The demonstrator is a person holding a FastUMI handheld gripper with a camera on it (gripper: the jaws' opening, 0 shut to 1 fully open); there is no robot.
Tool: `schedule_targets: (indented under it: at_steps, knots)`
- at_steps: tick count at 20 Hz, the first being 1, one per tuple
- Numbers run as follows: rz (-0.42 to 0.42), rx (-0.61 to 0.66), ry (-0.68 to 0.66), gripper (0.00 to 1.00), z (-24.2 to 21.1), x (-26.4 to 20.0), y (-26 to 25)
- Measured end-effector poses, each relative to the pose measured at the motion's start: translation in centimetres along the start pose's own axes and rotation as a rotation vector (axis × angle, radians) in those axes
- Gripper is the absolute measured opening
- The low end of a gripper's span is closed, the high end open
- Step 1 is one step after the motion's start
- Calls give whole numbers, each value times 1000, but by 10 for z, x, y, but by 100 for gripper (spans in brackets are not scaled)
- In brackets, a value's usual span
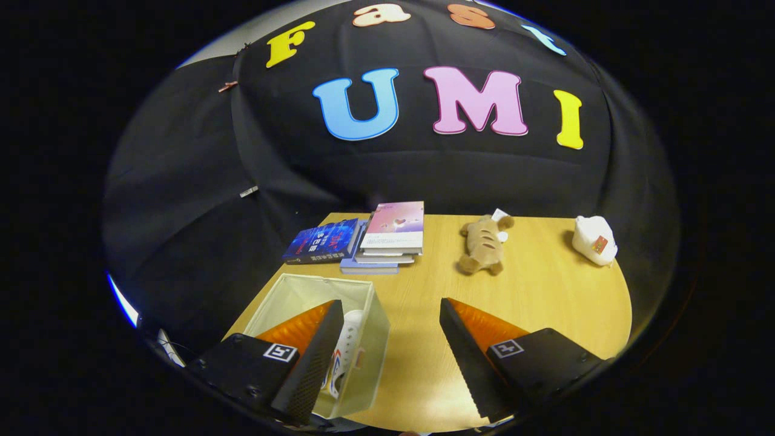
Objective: Open the storage box then place both shoes into the box .Put the left shoe in first, then the right shoe, with the right side of both shoes facing outward in a uniform manner.
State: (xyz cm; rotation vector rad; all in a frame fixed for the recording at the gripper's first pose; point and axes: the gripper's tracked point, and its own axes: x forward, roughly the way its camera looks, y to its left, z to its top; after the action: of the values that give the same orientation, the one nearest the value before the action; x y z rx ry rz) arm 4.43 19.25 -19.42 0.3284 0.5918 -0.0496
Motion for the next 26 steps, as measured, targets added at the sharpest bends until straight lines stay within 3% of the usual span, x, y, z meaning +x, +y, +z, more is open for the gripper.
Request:
schedule_targets:
  at_steps: [7, 14, 17, 26]
  knots:
    - [-83, -127, -223, 99, 67, -62, -90]
    - [-131, -208, -320, 99, 88, -101, -156]
    - [-134, -252, -355, 98, 91, -116, -169]
    - [-128, -230, -376, 98, 92, -132, -193]
